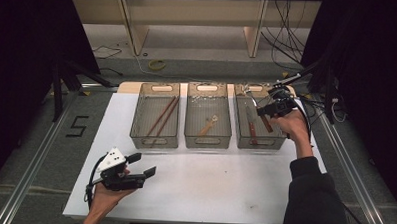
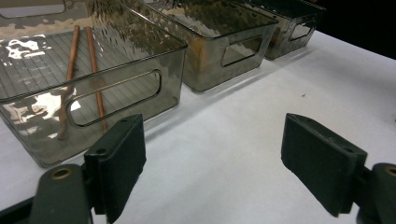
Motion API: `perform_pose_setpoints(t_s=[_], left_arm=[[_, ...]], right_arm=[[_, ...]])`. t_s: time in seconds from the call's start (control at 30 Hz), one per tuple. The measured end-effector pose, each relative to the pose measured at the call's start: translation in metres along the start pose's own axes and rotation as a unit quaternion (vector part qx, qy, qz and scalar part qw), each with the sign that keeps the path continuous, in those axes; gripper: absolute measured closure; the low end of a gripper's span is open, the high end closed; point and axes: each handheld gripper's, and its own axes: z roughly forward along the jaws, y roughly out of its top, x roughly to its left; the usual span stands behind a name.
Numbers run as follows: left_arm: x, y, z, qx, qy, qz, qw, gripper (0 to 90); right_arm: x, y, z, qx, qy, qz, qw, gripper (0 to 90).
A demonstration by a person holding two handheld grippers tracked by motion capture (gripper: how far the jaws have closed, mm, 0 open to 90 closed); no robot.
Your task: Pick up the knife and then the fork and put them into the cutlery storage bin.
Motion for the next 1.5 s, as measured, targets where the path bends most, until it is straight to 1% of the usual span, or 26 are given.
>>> perform_pose_setpoints(t_s=[0.13,0.23,0.37,0.67,1.03,1.2,1.37,1.43,1.47,1.5], left_arm=[[0.000,0.000,0.000,0.000,0.000,0.000,1.0000,21.3],[0.000,0.000,0.000,0.000,0.001,0.000,1.0000,21.3],[0.000,0.000,0.000,0.000,0.000,0.000,1.0000,21.3],[0.000,0.000,0.000,0.002,-0.001,-0.001,1.0000,21.3],[0.000,0.000,0.000,0.001,0.000,-0.001,1.0000,21.3],[0.000,0.000,0.000,0.001,0.000,-0.001,1.0000,21.3],[0.000,0.000,0.000,0.000,0.000,-0.002,1.0000,21.3],[0.000,0.000,0.000,0.000,0.001,-0.003,1.0000,21.2],[0.000,0.000,0.000,0.000,0.001,-0.003,1.0000,21.2],[0.000,0.000,-0.001,0.000,0.001,-0.002,1.0000,21.3]], right_arm=[[0.001,0.001,0.003,0.002,-0.005,0.005,1.0000,77.8],[0.002,0.001,0.006,0.004,-0.006,0.003,1.0000,77.8],[0.002,-0.001,0.011,0.011,-0.007,0.007,0.9999,77.8],[0.001,-0.005,0.018,0.019,-0.014,0.014,0.9996,77.7],[-0.001,-0.011,0.026,0.028,-0.015,0.022,0.9993,77.6],[-0.001,-0.012,0.028,0.033,-0.014,0.023,0.9991,77.5],[0.000,-0.012,0.032,0.042,-0.020,0.020,0.9987,77.1],[0.001,-0.012,0.033,0.045,-0.018,0.020,0.9986,76.1],[0.001,-0.012,0.034,0.045,-0.016,0.021,0.9986,73.0],[0.001,-0.011,0.034,0.046,-0.011,0.027,0.9985,67.0]])
